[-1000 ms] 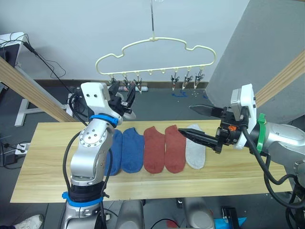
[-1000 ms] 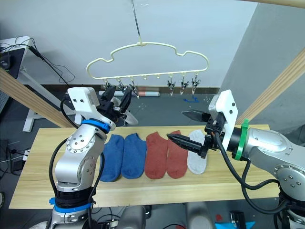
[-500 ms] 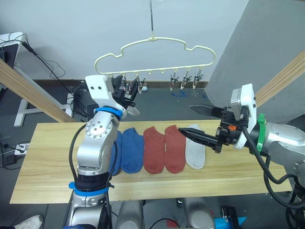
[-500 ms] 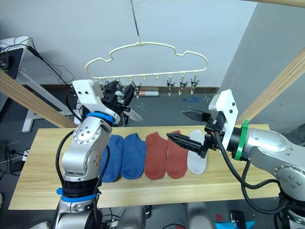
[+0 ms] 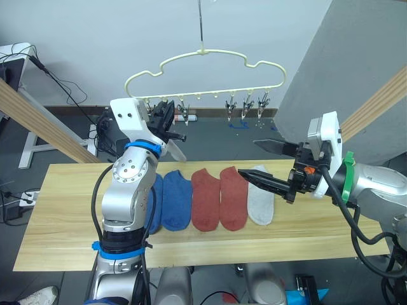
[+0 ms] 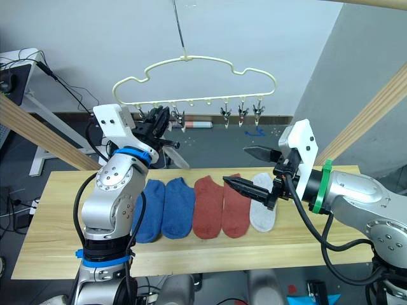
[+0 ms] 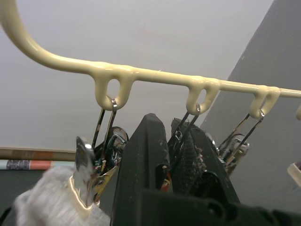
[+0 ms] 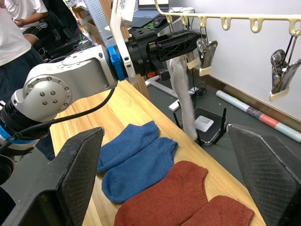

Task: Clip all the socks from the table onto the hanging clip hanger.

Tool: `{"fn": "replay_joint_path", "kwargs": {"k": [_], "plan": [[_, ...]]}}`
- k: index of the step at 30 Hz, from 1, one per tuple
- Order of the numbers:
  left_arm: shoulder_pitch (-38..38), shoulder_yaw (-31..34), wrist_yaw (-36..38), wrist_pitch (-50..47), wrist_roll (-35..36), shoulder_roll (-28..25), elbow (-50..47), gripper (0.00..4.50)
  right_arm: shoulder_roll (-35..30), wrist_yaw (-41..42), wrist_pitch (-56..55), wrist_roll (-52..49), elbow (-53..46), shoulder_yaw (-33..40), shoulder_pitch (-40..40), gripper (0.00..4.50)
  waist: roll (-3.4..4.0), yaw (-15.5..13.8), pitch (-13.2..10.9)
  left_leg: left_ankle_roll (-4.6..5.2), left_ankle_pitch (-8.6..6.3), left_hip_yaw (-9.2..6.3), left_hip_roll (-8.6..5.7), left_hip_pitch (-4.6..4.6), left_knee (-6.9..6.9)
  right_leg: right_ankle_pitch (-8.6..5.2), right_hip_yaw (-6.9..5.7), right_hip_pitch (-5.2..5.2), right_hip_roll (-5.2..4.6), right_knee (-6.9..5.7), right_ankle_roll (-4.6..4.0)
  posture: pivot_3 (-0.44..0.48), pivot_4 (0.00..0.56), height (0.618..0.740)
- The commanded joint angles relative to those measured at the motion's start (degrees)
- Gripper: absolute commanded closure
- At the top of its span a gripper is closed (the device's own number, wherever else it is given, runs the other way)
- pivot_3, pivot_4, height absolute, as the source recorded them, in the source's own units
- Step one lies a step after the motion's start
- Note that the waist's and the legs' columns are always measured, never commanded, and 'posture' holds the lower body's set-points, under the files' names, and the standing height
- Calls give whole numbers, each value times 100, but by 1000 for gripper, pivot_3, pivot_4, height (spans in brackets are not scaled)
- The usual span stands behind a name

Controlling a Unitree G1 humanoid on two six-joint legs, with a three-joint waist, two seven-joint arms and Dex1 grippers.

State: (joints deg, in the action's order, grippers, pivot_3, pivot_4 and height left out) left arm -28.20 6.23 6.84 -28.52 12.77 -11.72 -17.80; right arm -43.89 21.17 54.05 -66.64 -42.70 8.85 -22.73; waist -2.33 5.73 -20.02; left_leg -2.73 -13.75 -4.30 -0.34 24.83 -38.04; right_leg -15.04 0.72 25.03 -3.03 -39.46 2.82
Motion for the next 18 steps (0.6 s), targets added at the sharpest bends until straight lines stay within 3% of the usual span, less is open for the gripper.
{"fn": "replay_joint_path", "kwargs": {"k": [1, 5, 8, 12, 18], "plan": [[-121, 179, 0, -172, 249, 16, -332, 4300, -111, 6, -30, -199, -218, 11, 24, 94, 0, 0, -3, 0, 0, 0, 0, 0, 0, 0, 1, 0, 0, 0, 0, -243, 373, 740], [-207, 349, 110, -553, 673, -27, -451, 4300, -308, -164, 303, -311, -133, -189, -44, 94, 0, 12, -8, 0, 0, 1, 0, 0, 1, 0, 1, 0, 0, 2, 1, -239, 375, 740], [-286, 622, 87, -959, 1102, -17, -512, 4300, -463, -431, 782, 179, 108, -800, -169, 94, -1, 33, -9, 0, 0, 1, 1, 0, 2, 0, 1, 0, 0, 4, 1, -239, 376, 740], [-399, 1036, -33, -1575, 1759, -31, -622, 4300, 15, -1399, 1397, 1016, 761, -1494, -431, 94, -2, 60, -10, 0, 0, 0, 0, 0, 0, 1, 1, 0, 0, 3, 2, -236, 376, 740], [-570, 1507, -439, -2435, 2720, 80, -837, 4300, 602, -1886, 1927, 1723, 1220, -1671, -577, 94, -3, 65, -15, 0, 0, 3, 2, 1, 2, 1, 5, 2, 0, 6, 3, -222, 385, 740]]}}
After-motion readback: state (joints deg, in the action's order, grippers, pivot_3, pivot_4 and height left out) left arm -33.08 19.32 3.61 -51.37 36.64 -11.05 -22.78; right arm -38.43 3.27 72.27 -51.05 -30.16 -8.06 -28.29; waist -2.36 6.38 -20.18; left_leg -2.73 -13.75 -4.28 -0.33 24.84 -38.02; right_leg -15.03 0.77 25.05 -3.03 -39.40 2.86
